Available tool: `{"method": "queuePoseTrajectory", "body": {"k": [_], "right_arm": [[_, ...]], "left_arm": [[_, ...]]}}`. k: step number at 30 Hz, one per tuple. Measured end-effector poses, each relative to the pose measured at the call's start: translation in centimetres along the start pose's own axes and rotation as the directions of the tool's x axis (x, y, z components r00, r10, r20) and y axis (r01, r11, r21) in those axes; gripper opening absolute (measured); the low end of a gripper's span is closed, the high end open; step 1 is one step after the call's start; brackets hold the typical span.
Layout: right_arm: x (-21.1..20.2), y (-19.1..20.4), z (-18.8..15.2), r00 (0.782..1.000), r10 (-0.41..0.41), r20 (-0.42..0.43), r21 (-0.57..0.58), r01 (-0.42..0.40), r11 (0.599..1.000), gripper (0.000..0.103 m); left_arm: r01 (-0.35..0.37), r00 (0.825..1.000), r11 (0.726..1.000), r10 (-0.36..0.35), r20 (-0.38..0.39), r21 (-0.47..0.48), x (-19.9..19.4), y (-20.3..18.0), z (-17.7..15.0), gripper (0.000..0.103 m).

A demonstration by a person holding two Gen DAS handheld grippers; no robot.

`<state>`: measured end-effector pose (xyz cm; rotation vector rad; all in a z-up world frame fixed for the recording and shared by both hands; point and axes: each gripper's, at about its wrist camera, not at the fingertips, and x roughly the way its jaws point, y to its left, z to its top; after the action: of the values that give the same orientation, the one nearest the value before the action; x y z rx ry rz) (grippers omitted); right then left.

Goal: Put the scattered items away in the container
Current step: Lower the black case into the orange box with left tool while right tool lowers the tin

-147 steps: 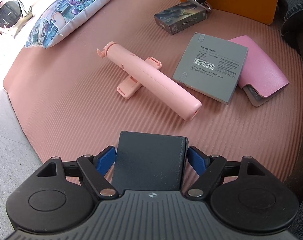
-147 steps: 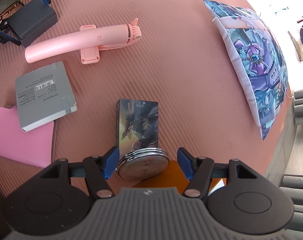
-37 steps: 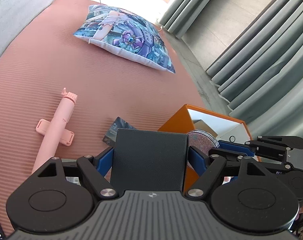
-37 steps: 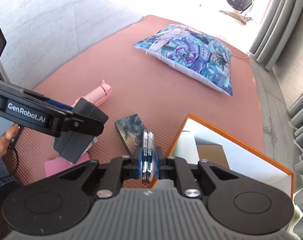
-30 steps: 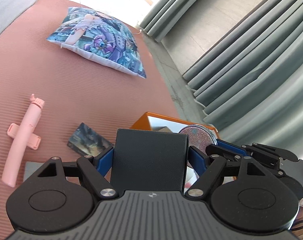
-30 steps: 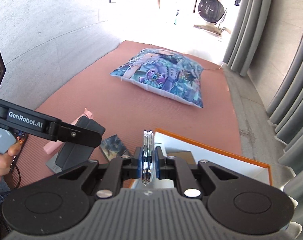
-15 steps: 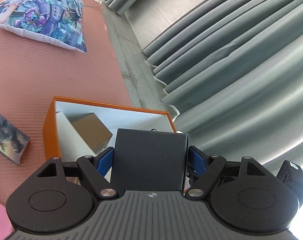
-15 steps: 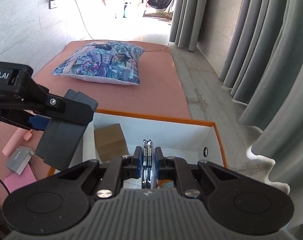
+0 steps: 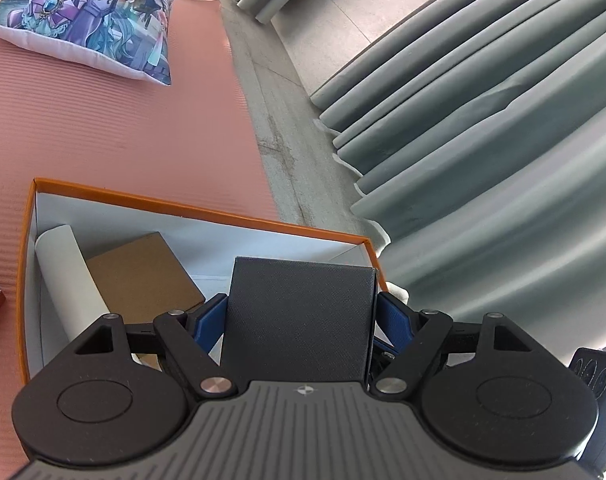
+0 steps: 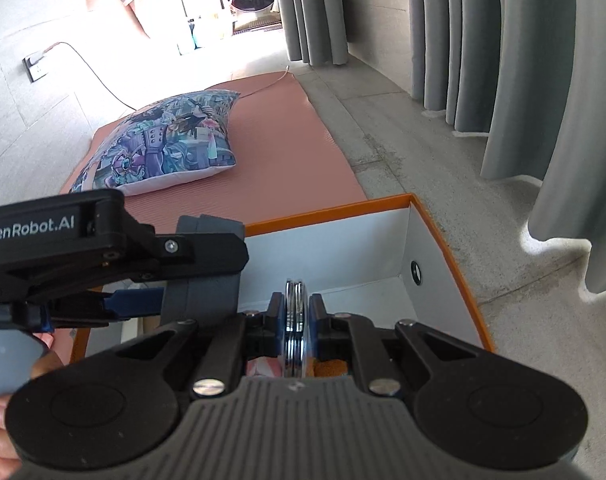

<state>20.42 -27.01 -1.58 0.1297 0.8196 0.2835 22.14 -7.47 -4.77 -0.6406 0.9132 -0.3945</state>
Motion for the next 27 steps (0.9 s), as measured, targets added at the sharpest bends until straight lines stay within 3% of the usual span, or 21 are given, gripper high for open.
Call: {"method": "queuePoseTrajectory", "body": {"k": [3, 10, 16, 22, 27], "right_arm": [[0.4, -0.7, 0.0, 1.000, 0.026, -0.003, 0.063, -0.026, 0.998, 0.014], [1.0, -0.7, -0.4, 1.000, 0.004, -0.019, 0.089, -0.003, 0.996, 0.014], [2.2, 0.3, -0.5, 0.998, -0.016, -0.059, 0.037, 0.018, 0.999, 0.014], [3.3, -0.3, -0.6, 0.992, -0.033, -0.121, 0.068, 0.041, 0.997, 0.014], [3.9, 0.9, -0.8, 0.982, -0.104, -0.160, -0.013, 0.103, 0.995, 0.017]], "left_arm": [[-0.042, 0.998, 0.999, 0.041, 0.037, 0.019, 0.2, -0.2, -0.3, 0.093], [-0.112, 0.992, 0.992, 0.109, 0.060, 0.051, 1.1, -0.6, -0.4, 0.093], [-0.144, 0.989, 0.986, 0.141, 0.038, 0.080, 1.9, -1.0, -0.4, 0.094], [-0.167, 0.986, 0.978, 0.165, 0.033, 0.127, 2.0, -1.3, -1.0, 0.094], [-0.195, 0.981, 0.967, 0.193, 0.024, 0.163, 2.1, -1.8, -1.2, 0.094]]}}
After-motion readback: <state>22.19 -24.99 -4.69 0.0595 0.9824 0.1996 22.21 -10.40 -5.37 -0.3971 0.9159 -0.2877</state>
